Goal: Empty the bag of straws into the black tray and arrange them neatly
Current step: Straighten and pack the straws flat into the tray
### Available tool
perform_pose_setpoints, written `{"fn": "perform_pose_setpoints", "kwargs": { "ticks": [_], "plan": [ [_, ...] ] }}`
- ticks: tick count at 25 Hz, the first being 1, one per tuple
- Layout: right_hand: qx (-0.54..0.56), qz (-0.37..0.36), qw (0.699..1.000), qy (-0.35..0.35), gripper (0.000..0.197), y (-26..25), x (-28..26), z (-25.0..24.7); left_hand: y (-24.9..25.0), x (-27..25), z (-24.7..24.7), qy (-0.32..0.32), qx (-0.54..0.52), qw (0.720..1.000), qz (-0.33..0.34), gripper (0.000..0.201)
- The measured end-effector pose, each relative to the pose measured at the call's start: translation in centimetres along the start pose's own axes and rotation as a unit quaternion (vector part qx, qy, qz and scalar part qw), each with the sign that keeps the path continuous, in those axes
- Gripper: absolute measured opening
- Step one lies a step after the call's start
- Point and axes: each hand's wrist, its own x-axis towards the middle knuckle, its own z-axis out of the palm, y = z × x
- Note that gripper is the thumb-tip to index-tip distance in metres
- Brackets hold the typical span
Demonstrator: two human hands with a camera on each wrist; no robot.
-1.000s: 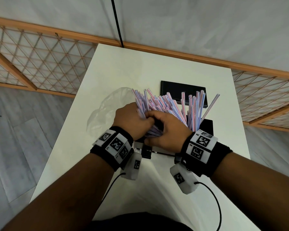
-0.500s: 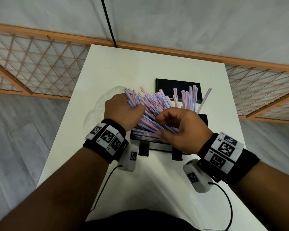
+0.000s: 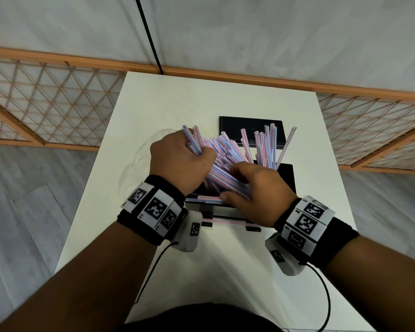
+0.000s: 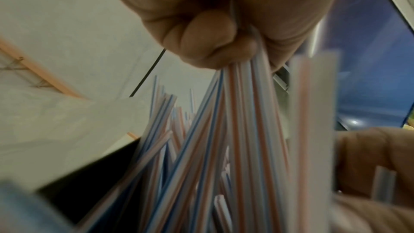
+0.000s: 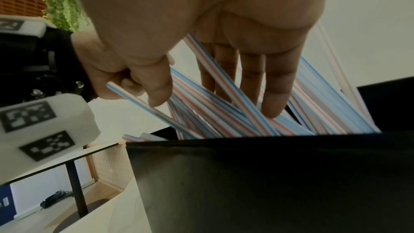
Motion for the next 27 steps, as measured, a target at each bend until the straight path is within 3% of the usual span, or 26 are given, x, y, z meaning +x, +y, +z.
{"fn": "perform_pose_setpoints", "kwargs": {
  "ticks": [5, 8, 10, 13, 16, 18, 20, 22, 25, 27],
  "plan": [
    [-0.076, 0.033, 0.996, 0.021, 0.063, 1.1, -0.2, 0.8, -1.9, 0.1, 0.7, 0.013, -0.049, 0.995, -0.084, 0.028],
    [-0.005, 0.056, 0.998, 0.007, 0.039, 1.8, -0.7, 0.2, -3.7, 0.2, 1.1, 0.016, -0.123, 0.979, -0.159, 0.026],
    [0.018, 0.008, 0.999, 0.039, 0.02, 2.1, -0.8, -0.2, -4.0, -0.1, 1.5, 0.015, -0.147, 0.972, -0.182, 0.019],
    [0.03, -0.042, 0.994, 0.093, 0.019, 1.6, -0.5, -0.3, -4.1, -0.4, 2.0, 0.028, -0.154, 0.967, -0.2, 0.023],
    [0.027, -0.036, 0.997, 0.07, 0.021, 1.6, 0.0, 0.5, -4.0, -1.0, 2.2, -0.017, -0.1, 0.98, -0.174, 0.025],
    [0.018, -0.036, 0.997, 0.061, 0.034, 2.0, -0.2, 0.9, -3.8, -1.4, 2.4, -0.013, -0.098, 0.978, -0.185, 0.036],
    [-0.031, -0.043, 0.996, 0.073, 0.041, 2.5, -0.4, 1.5, -4.0, -1.3, 2.7, 0.016, -0.176, 0.956, -0.232, 0.044],
    [-0.1, -0.039, 0.993, 0.037, 0.046, 2.8, -0.4, 2.2, -4.6, -0.9, 3.5, 0.023, -0.262, 0.925, -0.276, 0.058],
    [-0.123, -0.046, 0.991, 0.031, 0.042, 3.4, -0.5, 3.1, -4.8, -1.0, 4.5, 0.003, -0.391, 0.858, -0.333, 0.106],
    [-0.111, -0.059, 0.99, 0.069, 0.035, 4.1, -0.3, 3.0, -4.5, -1.2, 4.8, -0.014, -0.39, 0.862, -0.322, 0.113]
  ]
}}
